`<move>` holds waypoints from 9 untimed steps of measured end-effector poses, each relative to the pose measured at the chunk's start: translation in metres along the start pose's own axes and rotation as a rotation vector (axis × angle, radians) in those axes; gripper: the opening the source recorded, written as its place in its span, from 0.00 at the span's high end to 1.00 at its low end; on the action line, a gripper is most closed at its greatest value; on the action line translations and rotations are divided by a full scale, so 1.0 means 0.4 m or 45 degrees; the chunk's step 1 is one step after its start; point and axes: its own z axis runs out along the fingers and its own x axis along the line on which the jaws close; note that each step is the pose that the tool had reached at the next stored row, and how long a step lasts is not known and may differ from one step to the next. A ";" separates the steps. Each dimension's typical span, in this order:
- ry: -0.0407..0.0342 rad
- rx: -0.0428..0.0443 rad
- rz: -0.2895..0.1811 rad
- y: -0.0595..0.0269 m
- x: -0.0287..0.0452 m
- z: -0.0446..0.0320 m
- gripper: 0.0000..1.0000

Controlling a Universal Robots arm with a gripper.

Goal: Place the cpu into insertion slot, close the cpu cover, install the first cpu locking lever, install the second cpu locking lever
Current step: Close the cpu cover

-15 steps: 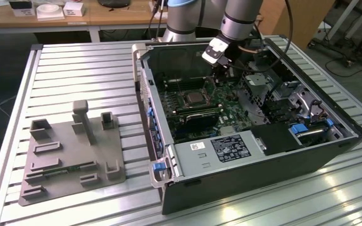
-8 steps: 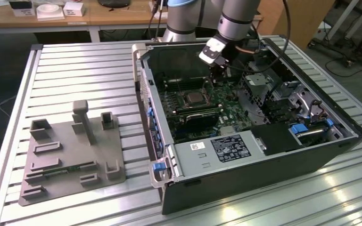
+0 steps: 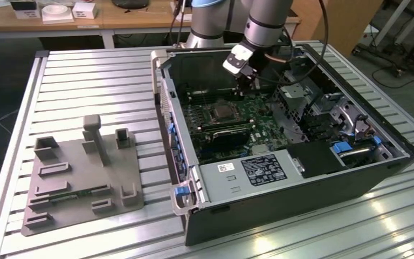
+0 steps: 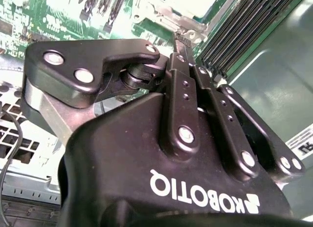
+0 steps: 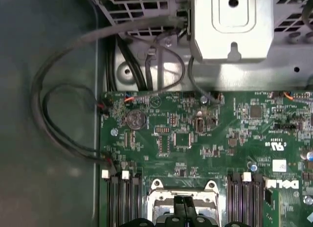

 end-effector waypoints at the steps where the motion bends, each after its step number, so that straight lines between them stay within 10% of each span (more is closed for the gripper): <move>1: -0.0001 0.000 0.000 -0.003 0.000 0.001 0.90; 9: 0.0001 0.000 0.000 -0.034 0.000 0.011 0.90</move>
